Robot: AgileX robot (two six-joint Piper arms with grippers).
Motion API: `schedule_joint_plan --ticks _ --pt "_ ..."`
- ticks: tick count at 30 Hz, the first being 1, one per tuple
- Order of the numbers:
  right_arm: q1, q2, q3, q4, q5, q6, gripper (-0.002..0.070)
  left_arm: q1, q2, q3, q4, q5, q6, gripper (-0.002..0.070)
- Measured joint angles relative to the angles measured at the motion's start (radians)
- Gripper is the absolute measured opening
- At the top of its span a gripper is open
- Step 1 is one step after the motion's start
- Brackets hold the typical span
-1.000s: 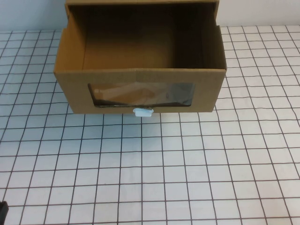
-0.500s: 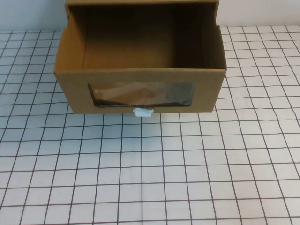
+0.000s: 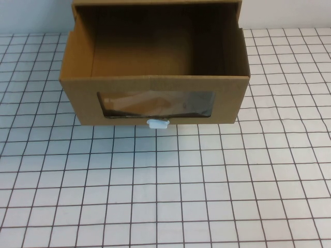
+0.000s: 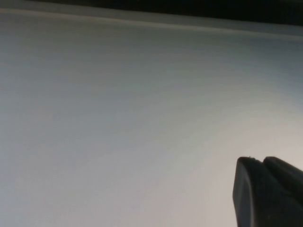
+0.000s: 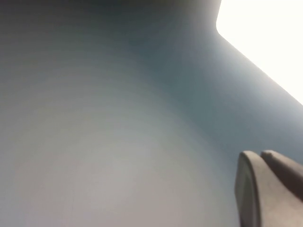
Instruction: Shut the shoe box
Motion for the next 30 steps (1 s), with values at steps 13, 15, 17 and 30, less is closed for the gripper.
schedule_joint_plan --ticks 13,15,17,30 --pt "0.000 0.000 -0.219 -0.034 -0.137 0.000 -0.0013 0.000 0.000 -0.192 0.043 -0.064 0.000 -0.0002" --pt "0.000 -0.002 -0.338 -0.066 -0.064 0.000 -0.0013 0.000 -0.001 -0.294 0.043 0.005 0.000 -0.0002" --pt "0.000 -0.002 -0.454 -0.102 0.032 0.000 -0.0013 0.000 -0.001 -0.388 0.045 0.087 0.002 -0.0002" --pt "0.000 0.225 -1.103 -0.160 0.170 0.001 -0.0014 0.000 0.244 -0.878 0.062 0.201 0.135 -0.0002"
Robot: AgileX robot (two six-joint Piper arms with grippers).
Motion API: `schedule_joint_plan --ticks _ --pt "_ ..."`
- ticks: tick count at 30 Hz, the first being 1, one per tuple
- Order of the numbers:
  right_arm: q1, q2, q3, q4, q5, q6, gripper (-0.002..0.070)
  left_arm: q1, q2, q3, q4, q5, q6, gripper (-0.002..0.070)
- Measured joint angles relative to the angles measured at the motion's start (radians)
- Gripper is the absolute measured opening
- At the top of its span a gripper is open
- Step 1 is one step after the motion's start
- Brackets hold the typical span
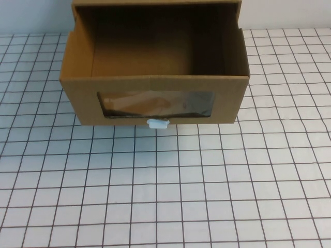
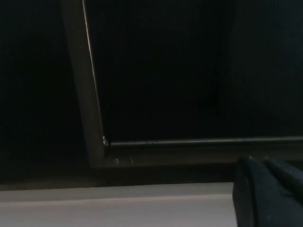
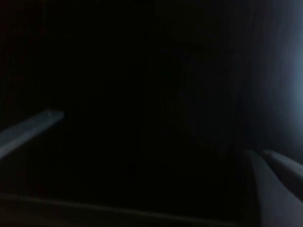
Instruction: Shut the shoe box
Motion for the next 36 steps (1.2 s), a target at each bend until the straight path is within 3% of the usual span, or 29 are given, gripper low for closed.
schedule_joint_plan --ticks 8,17,22,26,32,36 --pt "0.000 0.307 -0.235 0.000 0.502 0.000 -0.0013 0.000 0.227 -0.133 0.000 0.070 0.034 -0.0002" --pt "0.000 0.588 -0.235 0.007 1.317 0.000 -0.0014 0.000 0.440 -0.131 0.000 0.708 0.077 -0.0002" --pt "0.002 0.726 -0.235 0.026 1.460 0.000 -0.0014 0.000 0.532 -0.131 0.002 0.794 0.079 -0.0002" --pt "0.020 0.825 -0.233 0.070 1.467 0.000 -0.0013 0.000 0.586 -0.131 0.002 0.802 0.077 -0.0002" --pt "0.023 0.936 -0.228 0.310 1.464 -0.028 -0.0013 0.000 0.641 -0.133 0.000 0.830 -0.066 -0.0002" --pt "0.023 0.954 -0.225 0.483 1.466 -0.226 -0.0014 0.000 0.701 -0.225 0.000 0.975 -0.089 -0.0002"
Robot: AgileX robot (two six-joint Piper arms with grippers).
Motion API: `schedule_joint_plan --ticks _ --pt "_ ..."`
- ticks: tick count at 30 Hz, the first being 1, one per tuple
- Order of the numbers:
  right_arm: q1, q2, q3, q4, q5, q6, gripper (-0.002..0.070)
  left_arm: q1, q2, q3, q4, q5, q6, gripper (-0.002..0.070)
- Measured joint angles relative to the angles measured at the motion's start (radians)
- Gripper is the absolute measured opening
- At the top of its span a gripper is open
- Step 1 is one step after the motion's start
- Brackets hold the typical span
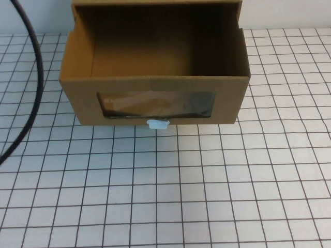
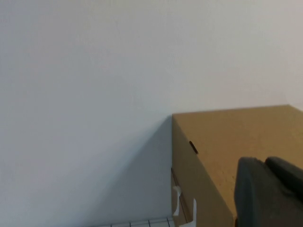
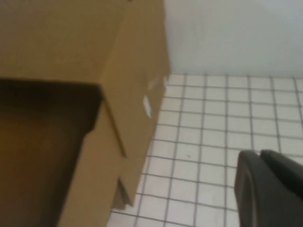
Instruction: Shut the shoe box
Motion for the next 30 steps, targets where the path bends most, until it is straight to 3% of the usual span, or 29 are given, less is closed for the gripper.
schedule_joint_plan --ticks 5,9,15,21,24,30 --pt "0.008 0.000 0.000 0.369 0.033 -0.433 -0.0014 -0.023 0.125 -0.235 -0.002 0.205 0.041 -0.0002" --pt "0.099 0.000 0.000 0.578 0.089 -0.754 -0.0013 -0.071 0.281 -0.462 -0.076 0.396 0.140 -0.0002" --pt "0.358 0.002 0.000 0.559 0.098 -1.043 -0.0013 -0.090 0.524 -0.768 -0.301 0.671 0.327 -0.0002" --pt "0.588 0.069 0.000 0.474 0.085 -1.438 -0.0013 -0.091 0.748 -0.952 -0.480 0.736 0.359 -0.0002" --pt "0.660 0.126 0.000 0.449 0.068 -1.635 -0.0013 -0.091 0.853 -1.028 -0.565 0.785 0.360 -0.0002" --pt "0.758 0.230 0.000 0.444 -0.051 -1.861 -0.0013 -0.091 1.035 -1.138 -0.685 0.844 0.348 -0.0002"
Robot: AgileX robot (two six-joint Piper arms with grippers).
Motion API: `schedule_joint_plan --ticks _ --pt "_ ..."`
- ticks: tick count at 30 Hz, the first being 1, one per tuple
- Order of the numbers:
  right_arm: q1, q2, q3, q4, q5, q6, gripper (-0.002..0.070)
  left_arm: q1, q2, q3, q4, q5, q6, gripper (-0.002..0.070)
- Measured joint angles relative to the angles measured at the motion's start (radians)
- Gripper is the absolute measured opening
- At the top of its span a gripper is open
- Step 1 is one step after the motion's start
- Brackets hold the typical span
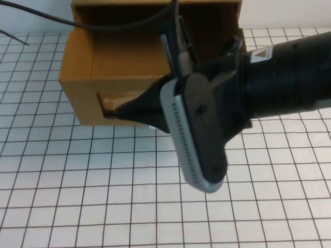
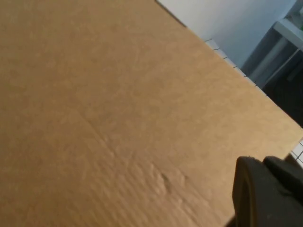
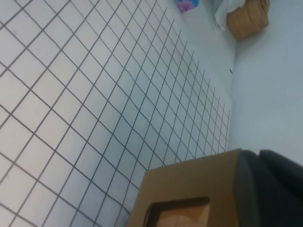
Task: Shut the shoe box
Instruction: Press the shoe box with left arm, then close the shoe box with your right arm
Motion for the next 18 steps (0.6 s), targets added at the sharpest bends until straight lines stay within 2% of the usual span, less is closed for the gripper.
schedule_joint_plan --ticks 4,11,14,18 --pt "0.036 0.069 0.000 0.002 -0.045 -0.109 -0.0013 0.012 0.103 -0.055 -0.048 0.016 -0.052 -0.0002" --pt "0.041 0.254 0.000 0.041 -0.220 -0.265 -0.0013 0.071 0.173 -0.084 -0.229 0.028 -0.070 -0.0002" --pt "0.034 0.331 -0.002 0.142 -0.289 -0.338 -0.0013 0.082 0.176 -0.087 -0.260 0.028 -0.070 -0.0002" --pt "-0.020 0.439 -0.063 0.388 -0.323 -0.478 -0.0013 0.084 0.178 -0.087 -0.280 0.028 -0.070 -0.0002"
